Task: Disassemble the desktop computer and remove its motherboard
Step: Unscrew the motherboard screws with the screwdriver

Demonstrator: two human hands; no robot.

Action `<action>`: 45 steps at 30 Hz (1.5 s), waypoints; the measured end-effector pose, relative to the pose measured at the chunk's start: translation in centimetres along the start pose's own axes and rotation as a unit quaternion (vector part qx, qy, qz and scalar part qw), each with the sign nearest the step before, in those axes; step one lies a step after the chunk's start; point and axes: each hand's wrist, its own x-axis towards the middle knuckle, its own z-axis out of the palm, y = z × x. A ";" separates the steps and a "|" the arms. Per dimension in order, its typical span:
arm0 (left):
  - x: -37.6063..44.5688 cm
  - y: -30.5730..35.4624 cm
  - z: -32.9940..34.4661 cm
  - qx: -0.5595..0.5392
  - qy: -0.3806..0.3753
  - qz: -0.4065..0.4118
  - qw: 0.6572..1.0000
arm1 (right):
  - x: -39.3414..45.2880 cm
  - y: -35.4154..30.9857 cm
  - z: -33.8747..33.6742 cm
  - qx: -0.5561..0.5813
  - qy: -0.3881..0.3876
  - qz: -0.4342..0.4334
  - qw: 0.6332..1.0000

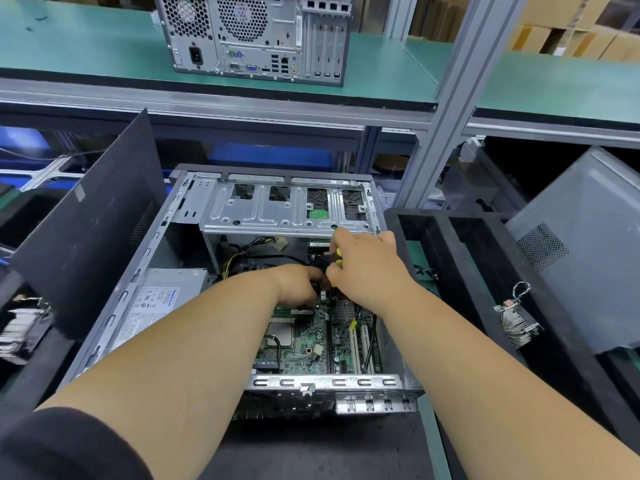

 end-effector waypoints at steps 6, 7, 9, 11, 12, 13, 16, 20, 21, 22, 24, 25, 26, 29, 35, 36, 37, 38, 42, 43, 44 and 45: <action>0.1 0.1 0.0 -0.003 0.002 0.002 1.000 | -0.1 -0.3 -0.2 -0.015 -0.005 0.001 1.000; 0.0 0.1 0.0 -0.003 0.001 0.003 1.000 | -0.1 -0.3 -0.2 -0.010 -0.005 0.004 1.000; 0.0 0.1 -0.1 0.000 0.001 0.005 1.000 | -0.2 -0.2 -0.4 0.011 -0.001 0.013 1.000; -0.1 0.2 -0.1 0.009 0.000 0.008 1.000 | -0.3 -0.3 -0.6 0.035 0.011 0.027 0.999; -0.2 0.2 -0.1 0.014 0.000 0.009 1.000 | -0.3 -0.4 -0.7 0.045 0.016 0.033 0.998; -0.2 0.2 -0.1 0.017 0.000 0.012 1.000 | -0.4 -0.4 -0.8 0.052 0.020 0.038 0.998; -0.2 0.2 -0.1 0.014 0.004 0.022 1.000 | -0.5 -0.5 -1.0 0.075 0.032 0.054 0.995; -0.3 0.0 0.0 -0.007 0.004 0.040 0.999 | -0.7 -0.4 -1.5 0.131 0.053 0.084 0.986; -0.3 0.0 0.0 -0.016 -0.002 0.042 0.999 | -0.8 -0.4 -1.6 0.145 0.054 0.090 0.984; -0.4 0.0 0.1 -0.019 -0.005 0.044 0.999 | -0.8 -0.4 -1.6 0.157 0.053 0.094 0.982; -0.3 0.0 0.1 -0.010 0.003 0.050 0.999 | -0.9 -0.3 -1.7 0.176 0.049 0.099 0.978; -0.3 0.1 0.1 -0.003 0.008 0.053 0.999 | -1.0 -0.3 -1.8 0.183 0.048 0.100 0.977; -0.3 0.0 0.1 0.002 0.010 0.054 0.998 | -1.0 -0.4 -1.8 0.186 0.049 0.101 0.976; -0.1 -0.1 0.2 -0.001 0.008 0.053 0.999 | -1.1 -0.5 -1.9 0.185 0.056 0.100 0.976; -0.2 0.1 0.0 0.019 0.035 0.043 0.998 | -1.2 -0.8 -2.1 0.203 0.072 0.115 0.970; -0.4 0.2 -0.1 0.027 0.043 0.043 0.998 | -1.3 -0.9 -2.2 0.222 0.089 0.126 0.963; -0.8 0.4 -0.2 0.033 0.056 0.047 0.997 | -1.4 -0.8 -2.5 0.247 0.112 0.140 0.952; -1.2 0.7 -0.4 0.027 0.076 0.054 0.995 | -1.6 -0.5 -2.9 0.272 0.140 0.153 0.940; -3.3 2.7 -1.3 -0.064 0.177 0.091 0.978 | -2.5 1.5 -5.9 0.373 0.238 0.183 0.878; -3.7 3.6 -1.5 -0.084 0.202 0.099 0.971 | -2.8 2.2 -6.7 0.392 0.254 0.186 0.864; -4.1 4.6 -1.6 -0.101 0.219 0.107 0.964 | -3.1 3.0 -7.5 0.403 0.269 0.190 0.854; -4.4 5.8 -1.6 -0.110 0.231 0.116 0.960 | -3.6 3.8 -8.3 0.410 0.284 0.192 0.845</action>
